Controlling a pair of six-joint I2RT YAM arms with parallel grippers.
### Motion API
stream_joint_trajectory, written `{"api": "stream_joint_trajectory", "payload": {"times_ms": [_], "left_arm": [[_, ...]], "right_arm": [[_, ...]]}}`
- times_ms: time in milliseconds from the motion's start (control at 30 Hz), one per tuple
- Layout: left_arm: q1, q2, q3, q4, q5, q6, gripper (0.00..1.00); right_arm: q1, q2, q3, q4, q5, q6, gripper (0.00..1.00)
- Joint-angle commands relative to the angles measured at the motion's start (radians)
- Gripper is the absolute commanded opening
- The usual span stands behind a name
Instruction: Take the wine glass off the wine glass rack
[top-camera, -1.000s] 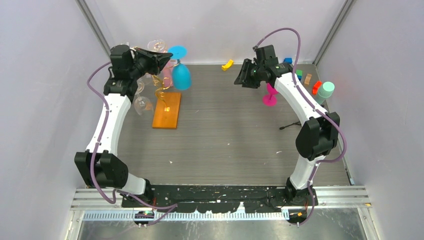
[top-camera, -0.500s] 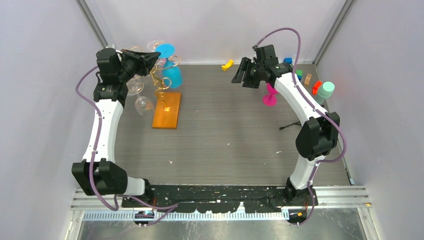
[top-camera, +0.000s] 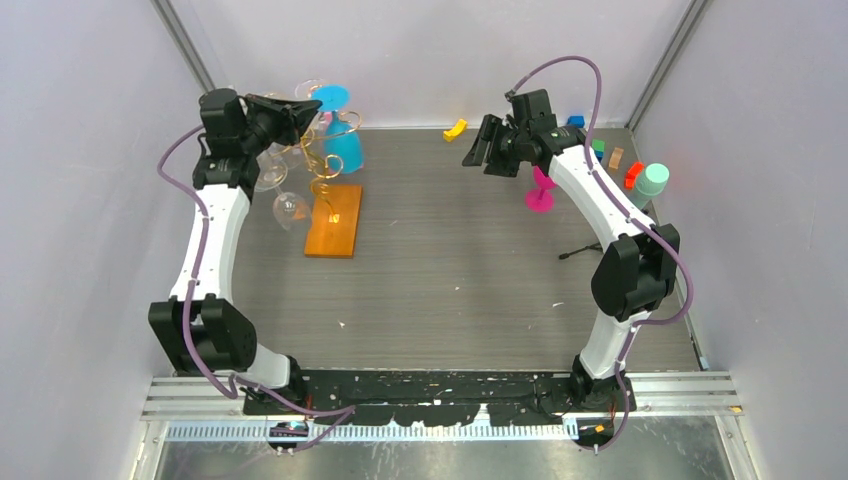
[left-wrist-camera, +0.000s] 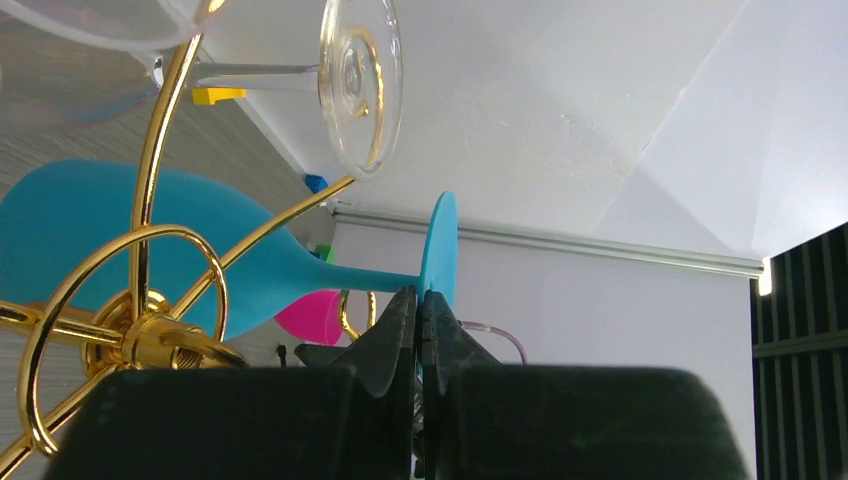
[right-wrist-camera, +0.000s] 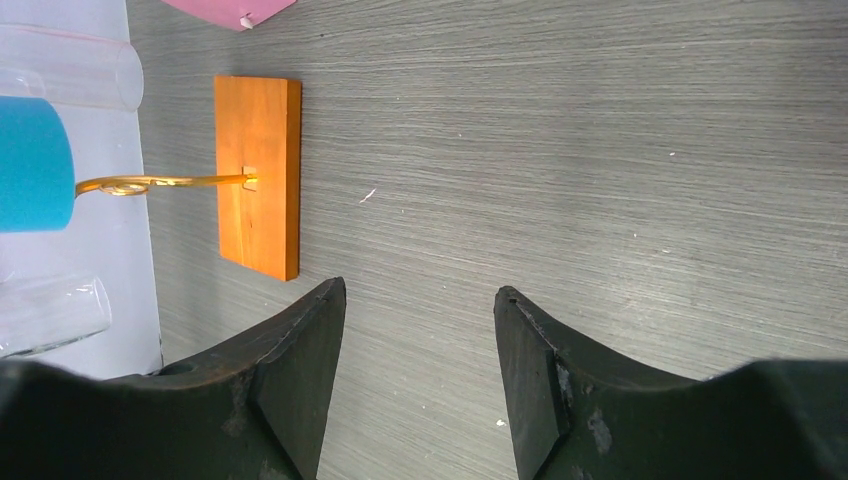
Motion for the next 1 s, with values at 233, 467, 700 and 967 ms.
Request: {"api": "stream_joint_trajectory", "payload": {"times_ms": [233,467,700,967], "left_arm": [[-0.008,0.092,0.154,0.144,0.114,0.014,0.00],[-0.039,0.136,0.190,0.139,0.141,0.044,0.00],[-0.097,0.165,0.236,0.193,0.191,0.015,0.00],[-0.145,0.173,0.248,0.369,0.191,-0.195,0.00]], "right_arm": [[0.002,-0.073,0.001,0.040,0.009,-0.004,0.62],[0.002,-0.095,-0.017,0.068,-0.007,-0.004,0.62],[0.002,-0.147,-0.065,0.165,-0.112,0.013,0.72],[0.003,-0.174,-0.117,0.490,-0.332,0.290,0.77]]}}
